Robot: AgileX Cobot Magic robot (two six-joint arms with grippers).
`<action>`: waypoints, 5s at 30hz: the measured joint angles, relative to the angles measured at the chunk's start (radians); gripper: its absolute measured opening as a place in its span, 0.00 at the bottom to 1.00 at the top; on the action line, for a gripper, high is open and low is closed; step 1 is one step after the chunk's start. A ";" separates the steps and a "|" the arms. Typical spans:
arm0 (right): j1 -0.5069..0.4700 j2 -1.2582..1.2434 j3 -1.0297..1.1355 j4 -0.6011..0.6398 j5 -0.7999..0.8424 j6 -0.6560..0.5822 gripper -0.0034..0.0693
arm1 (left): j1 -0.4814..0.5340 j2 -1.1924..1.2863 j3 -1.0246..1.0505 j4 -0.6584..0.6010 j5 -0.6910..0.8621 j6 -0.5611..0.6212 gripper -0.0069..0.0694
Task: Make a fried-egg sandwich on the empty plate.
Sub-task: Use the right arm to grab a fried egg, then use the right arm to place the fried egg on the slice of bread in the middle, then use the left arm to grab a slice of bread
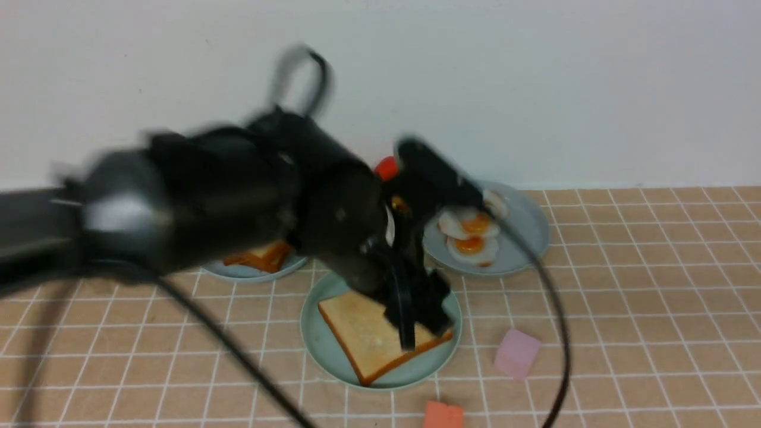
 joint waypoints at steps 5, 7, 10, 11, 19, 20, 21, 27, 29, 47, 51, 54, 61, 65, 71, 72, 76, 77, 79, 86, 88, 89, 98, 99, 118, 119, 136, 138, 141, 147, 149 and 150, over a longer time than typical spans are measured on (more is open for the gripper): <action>0.000 0.331 -0.066 0.114 -0.129 -0.092 0.48 | 0.000 -0.295 0.084 0.007 0.026 -0.139 0.18; 0.000 0.402 -0.090 0.130 -0.140 -0.105 0.48 | 0.003 -0.355 0.128 0.012 0.024 -0.153 0.11; 0.000 0.655 -0.204 0.221 -0.158 -0.159 0.47 | 0.005 -0.577 0.330 0.018 -0.058 -0.220 0.07; 0.000 0.738 -0.248 0.245 -0.161 -0.175 0.47 | 0.005 -0.640 0.388 0.018 -0.099 -0.242 0.07; 0.000 1.165 -0.525 0.348 -0.149 -0.202 0.48 | 0.005 -0.938 0.680 0.136 -0.297 -0.394 0.07; 0.000 1.200 -0.552 0.356 -0.149 -0.202 0.48 | 0.005 -0.945 0.691 0.143 -0.301 -0.405 0.07; 0.000 1.242 -0.585 0.367 -0.149 -0.201 0.49 | 0.005 -0.949 0.699 0.150 -0.305 -0.418 0.07; 0.000 1.441 -0.747 0.420 -0.149 -0.159 0.60 | 0.005 -0.957 0.703 0.158 -0.331 -0.442 0.07; 0.000 1.510 -0.815 0.429 -0.149 -0.150 0.65 | 0.005 -0.957 0.703 0.159 -0.331 -0.442 0.07; 0.000 1.562 -0.856 0.520 -0.289 -0.107 0.70 | 0.005 -0.957 0.703 0.161 -0.317 -0.455 0.07; 0.000 1.581 -0.857 0.577 -0.292 -0.150 0.70 | 0.005 -0.957 0.703 0.161 -0.316 -0.484 0.07; 0.000 1.592 -0.860 0.621 -0.293 -0.168 0.70 | 0.005 -0.957 0.703 0.161 -0.316 -0.493 0.07; 0.000 1.603 -0.862 0.639 -0.303 -0.174 0.63 | 0.005 -0.957 0.703 0.160 -0.316 -0.495 0.07; 0.000 1.604 -0.862 0.643 -0.295 -0.174 0.44 | 0.005 -0.957 0.703 0.160 -0.316 -0.496 0.07; 0.000 1.581 -0.862 0.634 -0.278 -0.176 0.34 | 0.005 -0.957 0.703 0.160 -0.316 -0.497 0.07; 0.000 1.561 -0.862 0.634 -0.262 -0.183 0.24 | 0.005 -0.957 0.703 0.163 -0.316 -0.497 0.07; 0.000 1.472 -0.856 0.600 -0.211 -0.213 0.13 | 0.005 -0.957 0.703 0.182 -0.316 -0.497 0.07; 0.000 1.437 -0.856 0.580 -0.203 -0.218 0.13 | 0.005 -0.957 0.703 0.186 -0.316 -0.497 0.07; 0.000 1.394 -0.856 0.549 -0.199 -0.220 0.13 | 0.005 -0.957 0.703 0.188 -0.315 -0.497 0.07; 0.024 1.193 -0.818 0.421 -0.027 -0.166 0.13 | 0.005 -0.957 0.703 0.214 -0.260 -0.497 0.07; 0.069 1.143 -0.735 0.444 -0.009 -0.179 0.13 | 0.005 -0.957 0.703 0.214 -0.234 -0.497 0.07; 0.092 1.122 -0.684 0.461 -0.013 -0.190 0.13 | 0.005 -0.957 0.703 0.214 -0.225 -0.497 0.07; 0.299 1.166 -0.444 0.713 -0.236 -0.349 0.13 | 0.005 -0.957 0.703 0.217 -0.196 -0.497 0.07; 0.307 1.185 -0.444 0.727 -0.254 -0.355 0.13 | 0.005 -0.957 0.703 0.217 -0.196 -0.497 0.07; 0.257 1.256 -0.442 0.704 -0.208 -0.317 0.78 | 0.005 -0.957 0.703 0.205 -0.164 -0.524 0.09; 0.239 1.234 -0.442 0.659 -0.187 -0.280 0.79 | 0.005 -0.954 0.703 0.202 -0.149 -0.529 0.09; 0.141 0.638 -0.338 -0.035 0.181 0.052 0.13 | 0.162 -0.367 0.402 0.136 -0.031 -0.377 0.07; 0.141 0.539 -0.280 -0.046 0.189 0.056 0.07 | 0.224 -0.274 0.323 0.067 -0.031 -0.278 0.07; 0.141 0.450 -0.226 -0.045 0.190 0.056 0.05 | 0.286 -0.178 0.243 -0.010 -0.039 -0.178 0.07; 0.141 0.211 -0.109 -0.047 0.192 0.057 0.06 | 0.447 0.107 0.036 -0.099 -0.059 -0.050 0.09; 0.141 0.172 -0.101 -0.048 0.192 0.057 0.06 | 0.473 0.170 -0.006 -0.086 -0.062 -0.036 0.14; 0.141 0.152 -0.100 -0.050 0.193 0.057 0.06 | 0.480 0.200 -0.026 -0.070 -0.066 -0.025 0.18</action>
